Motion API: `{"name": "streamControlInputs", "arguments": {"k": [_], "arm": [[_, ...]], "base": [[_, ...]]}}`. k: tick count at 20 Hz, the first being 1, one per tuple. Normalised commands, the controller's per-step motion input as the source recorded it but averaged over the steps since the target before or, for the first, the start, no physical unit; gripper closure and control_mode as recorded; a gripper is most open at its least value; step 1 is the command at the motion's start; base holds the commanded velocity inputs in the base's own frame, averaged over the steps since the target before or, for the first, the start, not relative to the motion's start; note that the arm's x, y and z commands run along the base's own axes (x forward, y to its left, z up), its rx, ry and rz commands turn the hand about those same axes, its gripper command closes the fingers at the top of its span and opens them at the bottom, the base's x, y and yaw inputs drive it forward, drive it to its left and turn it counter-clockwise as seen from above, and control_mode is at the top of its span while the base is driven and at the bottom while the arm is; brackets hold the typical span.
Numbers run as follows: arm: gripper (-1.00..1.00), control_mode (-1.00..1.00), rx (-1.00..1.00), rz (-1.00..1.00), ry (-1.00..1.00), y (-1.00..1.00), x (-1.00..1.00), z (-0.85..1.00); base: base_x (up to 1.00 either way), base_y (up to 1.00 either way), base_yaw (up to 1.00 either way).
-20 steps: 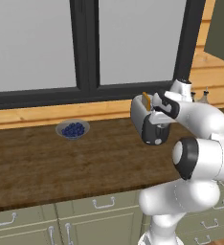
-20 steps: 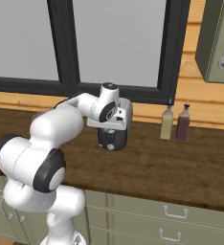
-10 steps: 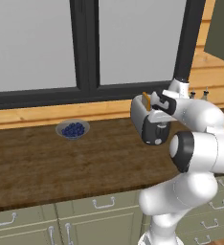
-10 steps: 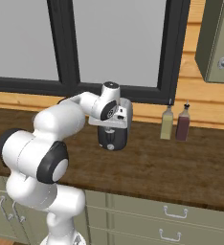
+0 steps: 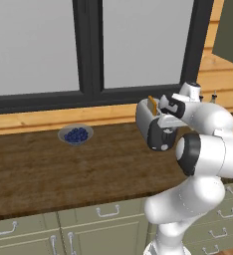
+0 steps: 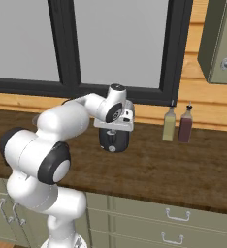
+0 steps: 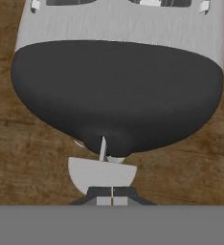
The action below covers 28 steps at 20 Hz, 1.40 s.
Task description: Start the toaster. Once the lever pops up, take the bread to the plate on the dining counter.
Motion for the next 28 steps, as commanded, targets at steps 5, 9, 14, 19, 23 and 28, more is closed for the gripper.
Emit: {"name": "streamControlInputs", "arguments": {"k": [5, 9, 14, 19, 23, 28], "arm": [[1.00, -1.00, 0.00, 0.00, 0.00, 0.00, 0.00, 0.00], [1.00, -1.00, 0.00, 0.00, -0.01, 0.00, 0.00, -0.06], [1.00, -1.00, 0.00, 0.00, -0.04, 0.01, 0.01, -0.05], [1.00, -1.00, 0.00, 0.00, 0.00, 0.13, 0.13, -0.10], [1.00, -1.00, 0.00, 0.00, 0.00, 0.13, 0.19, -0.15], [1.00, -1.00, 0.00, 0.00, 0.00, 0.02, 0.07, -0.27]], "base": [[0.00, 0.00, 0.00], [0.00, 0.00, 0.00], [0.00, 0.00, 0.00], [0.00, 0.00, 0.00], [0.00, 0.00, 0.00], [0.00, 0.00, 0.00]]}}
